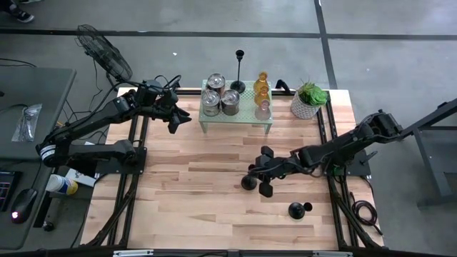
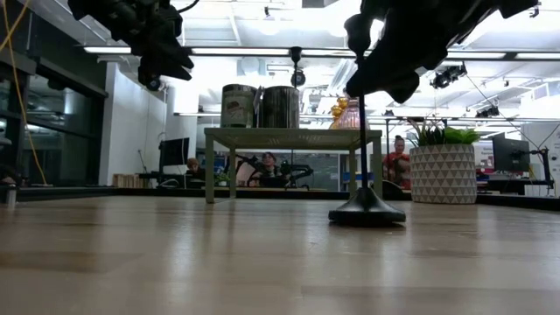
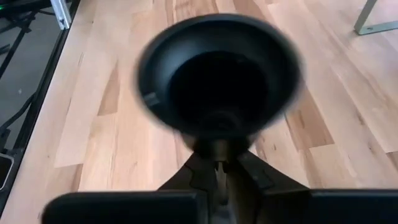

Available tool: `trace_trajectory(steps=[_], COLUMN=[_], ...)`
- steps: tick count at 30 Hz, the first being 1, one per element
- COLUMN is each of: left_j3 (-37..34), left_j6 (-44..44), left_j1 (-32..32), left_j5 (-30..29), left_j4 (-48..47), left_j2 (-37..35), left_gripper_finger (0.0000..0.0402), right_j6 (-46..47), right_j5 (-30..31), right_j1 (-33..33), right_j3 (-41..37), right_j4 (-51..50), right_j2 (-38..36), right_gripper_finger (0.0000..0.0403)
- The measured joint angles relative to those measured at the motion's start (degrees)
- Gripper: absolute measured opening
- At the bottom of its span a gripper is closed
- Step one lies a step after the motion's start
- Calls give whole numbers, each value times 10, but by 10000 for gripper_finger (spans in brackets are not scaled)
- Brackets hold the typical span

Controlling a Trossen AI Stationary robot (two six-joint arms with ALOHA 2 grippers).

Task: Pick & Place candle stick holders
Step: Put the top black candle holder on the shelf

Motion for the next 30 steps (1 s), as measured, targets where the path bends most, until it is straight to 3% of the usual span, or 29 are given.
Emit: trace_trajectory(steps=[15,24,30], left_j3=[0,0,0], left_j6=[0,-1,-12], left_j1=[0,0,0], left_j5=[0,0,-1], left_j4=[0,0,0], left_j2=[0,0,0], left_gripper_finger=[138,138,138], right_j6=[1,-13,-70], right_j5=[-2,43,43], right_j1=[0,-21,-66], right_j3=[0,2,53], right_j4=[10,12,-34], right_j2=[-8,-88,-136], right_gripper_finger=[7,5,5])
